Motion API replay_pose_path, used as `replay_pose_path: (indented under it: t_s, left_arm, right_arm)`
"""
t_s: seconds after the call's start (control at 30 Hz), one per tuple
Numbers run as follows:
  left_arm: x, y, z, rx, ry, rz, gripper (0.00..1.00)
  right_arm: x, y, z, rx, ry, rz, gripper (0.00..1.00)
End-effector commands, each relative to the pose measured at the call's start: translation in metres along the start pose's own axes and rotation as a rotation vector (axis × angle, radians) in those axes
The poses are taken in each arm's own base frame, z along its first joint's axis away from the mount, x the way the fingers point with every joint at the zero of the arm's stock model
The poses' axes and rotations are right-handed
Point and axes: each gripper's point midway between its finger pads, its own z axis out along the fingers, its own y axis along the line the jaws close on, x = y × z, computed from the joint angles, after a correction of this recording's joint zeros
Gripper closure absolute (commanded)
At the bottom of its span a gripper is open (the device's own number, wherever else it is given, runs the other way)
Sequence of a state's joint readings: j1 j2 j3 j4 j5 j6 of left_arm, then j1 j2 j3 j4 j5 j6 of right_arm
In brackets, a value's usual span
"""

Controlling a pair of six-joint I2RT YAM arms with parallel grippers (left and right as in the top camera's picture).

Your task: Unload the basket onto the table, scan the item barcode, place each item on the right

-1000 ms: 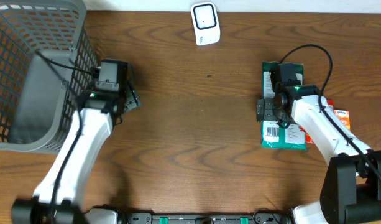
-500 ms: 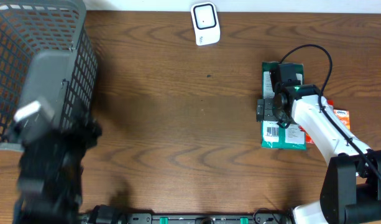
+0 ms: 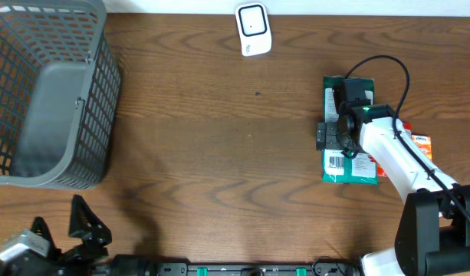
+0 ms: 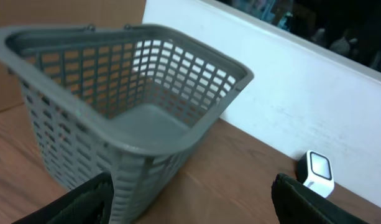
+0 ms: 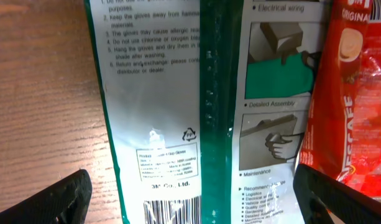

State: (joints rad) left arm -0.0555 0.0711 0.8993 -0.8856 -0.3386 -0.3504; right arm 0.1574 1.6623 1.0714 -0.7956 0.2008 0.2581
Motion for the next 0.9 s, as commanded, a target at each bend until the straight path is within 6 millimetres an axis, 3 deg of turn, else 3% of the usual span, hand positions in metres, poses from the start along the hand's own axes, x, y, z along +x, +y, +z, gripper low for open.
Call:
replay_pose_path:
  t_s: [0.0,0.13,0.3,0.4,0.67,0.87]
  left_arm:
    - [0.025,0.005,0.01,0.0,0.012,-0.068,0.18]
    - [0.032,-0.003,0.035,0.018,-0.023,-0.167,0.18]
    - [0.02,-0.041,0.068,0.218,-0.188,-0.249,0.18]
    - [0.028,-0.055,0.082,0.319,-0.254,-0.272,0.18]
    - [0.101,-0.044,0.119,0.32,-0.206,-0.255,0.18]
    - [0.145,-0.037,0.128,0.275,-0.048,-0.133,0.18]
  right_arm:
    - [-0.001,-0.002,-0.001,0.003,-0.005,-0.003,0.01]
    - [-0.001,-0.002,-0.001,0.003,-0.004,-0.004,0.01]
    - [-0.001,-0.002,-0.001,0.003,-0.004,-0.004,0.01]
    - [-0.001,-0.002,-0.001,0.003,-0.004,-0.004,0.01]
    - [-0.001,-0.002,-0.001,0.003,-0.004,-0.004,0.01]
    - [-0.001,-0.002,-0.001,0.003,-0.004,-0.004,0.01]
